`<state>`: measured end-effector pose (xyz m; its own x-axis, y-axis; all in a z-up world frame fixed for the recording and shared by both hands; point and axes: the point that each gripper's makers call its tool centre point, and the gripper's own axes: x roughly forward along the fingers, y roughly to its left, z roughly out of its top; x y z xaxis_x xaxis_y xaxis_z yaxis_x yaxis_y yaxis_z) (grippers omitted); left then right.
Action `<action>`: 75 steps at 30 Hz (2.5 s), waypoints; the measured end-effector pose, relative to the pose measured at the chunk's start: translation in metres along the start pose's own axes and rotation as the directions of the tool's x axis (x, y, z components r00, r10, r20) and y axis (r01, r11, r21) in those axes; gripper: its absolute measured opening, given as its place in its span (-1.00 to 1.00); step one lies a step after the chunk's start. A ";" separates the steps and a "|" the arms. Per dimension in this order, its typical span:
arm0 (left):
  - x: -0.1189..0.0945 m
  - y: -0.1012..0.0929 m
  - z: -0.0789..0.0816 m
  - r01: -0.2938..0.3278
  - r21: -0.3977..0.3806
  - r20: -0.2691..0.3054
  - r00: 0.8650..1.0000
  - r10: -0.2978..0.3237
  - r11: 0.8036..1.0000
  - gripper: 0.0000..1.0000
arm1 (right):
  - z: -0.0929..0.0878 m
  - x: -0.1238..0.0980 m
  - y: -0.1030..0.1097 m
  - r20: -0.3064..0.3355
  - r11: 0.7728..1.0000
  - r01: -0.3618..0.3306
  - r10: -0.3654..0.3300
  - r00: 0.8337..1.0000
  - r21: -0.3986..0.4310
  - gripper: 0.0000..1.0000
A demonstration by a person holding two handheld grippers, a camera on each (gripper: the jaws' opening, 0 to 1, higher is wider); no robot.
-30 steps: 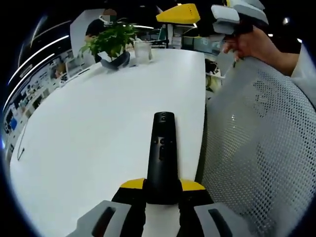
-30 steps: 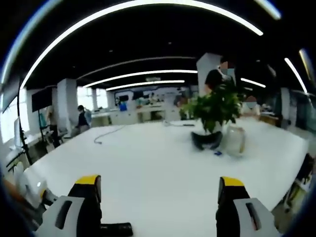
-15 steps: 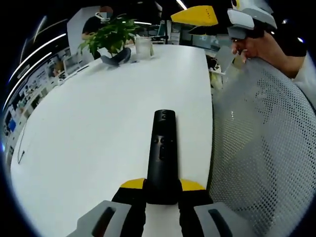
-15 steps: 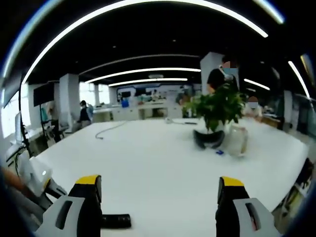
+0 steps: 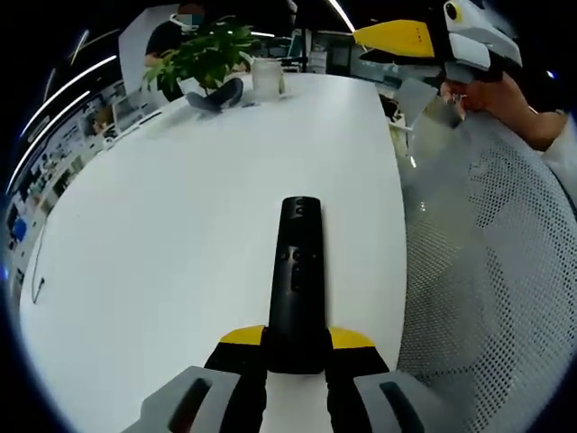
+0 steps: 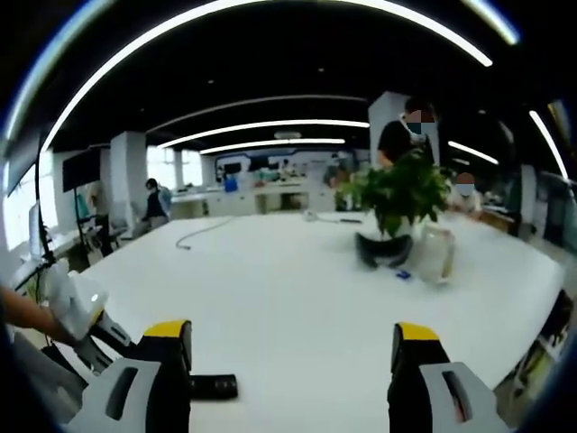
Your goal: Press the specified remote control buttons in sequence, fully releasing each button before pressing the next.
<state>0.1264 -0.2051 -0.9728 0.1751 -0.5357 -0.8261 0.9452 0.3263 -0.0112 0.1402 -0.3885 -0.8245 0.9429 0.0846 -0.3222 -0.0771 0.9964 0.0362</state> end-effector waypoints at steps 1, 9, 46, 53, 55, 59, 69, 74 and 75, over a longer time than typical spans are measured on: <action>0.000 0.004 0.000 -0.005 0.006 -0.005 1.000 0.005 1.000 -0.55 | 0.000 0.000 0.000 0.002 1.000 0.000 0.000 1.000 -0.001 0.80; 0.002 0.028 0.003 -0.017 -0.004 -0.017 1.000 0.016 1.000 -0.55 | 0.000 0.000 0.001 -0.003 1.000 -0.003 0.003 1.000 -0.005 0.83; 0.011 0.148 0.019 -0.088 0.112 -0.135 0.985 0.103 0.990 -0.54 | -0.010 0.006 -0.001 -0.055 0.999 0.012 -0.014 0.998 -0.040 0.74; 0.014 0.160 0.023 -0.089 0.141 -0.154 0.982 0.111 0.986 -0.54 | -0.011 0.006 -0.003 -0.052 0.998 0.024 -0.027 0.998 -0.050 0.74; 0.015 0.165 0.025 -0.084 0.145 -0.158 0.982 0.107 0.986 -0.54 | -0.011 0.006 -0.002 -0.052 0.998 0.024 -0.027 0.998 -0.055 0.73; 0.017 0.177 0.027 -0.084 0.189 -0.174 0.978 0.118 0.978 -0.54 | -0.012 0.007 -0.003 -0.061 0.998 0.029 -0.032 0.998 -0.060 0.73; 0.018 0.199 0.029 -0.075 0.236 -0.194 0.973 0.122 0.969 -0.54 | -0.015 0.008 -0.001 -0.073 0.997 0.020 -0.025 0.997 -0.072 0.73; 0.018 0.204 0.030 -0.049 0.253 -0.198 0.975 0.101 0.966 -0.54 | -0.017 0.009 0.000 -0.085 0.997 0.018 -0.024 0.996 -0.075 0.72; 0.019 0.205 0.030 -0.043 0.255 -0.199 0.975 0.096 0.966 -0.54 | -0.017 0.009 0.000 -0.087 0.997 0.017 -0.024 0.996 -0.075 0.72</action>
<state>0.3321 -0.1717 -0.9741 0.2068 -0.3357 -0.9190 0.9758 0.1393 0.1687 0.1434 -0.3876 -0.8435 0.9127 0.0612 -0.4040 -0.0847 0.9956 -0.0407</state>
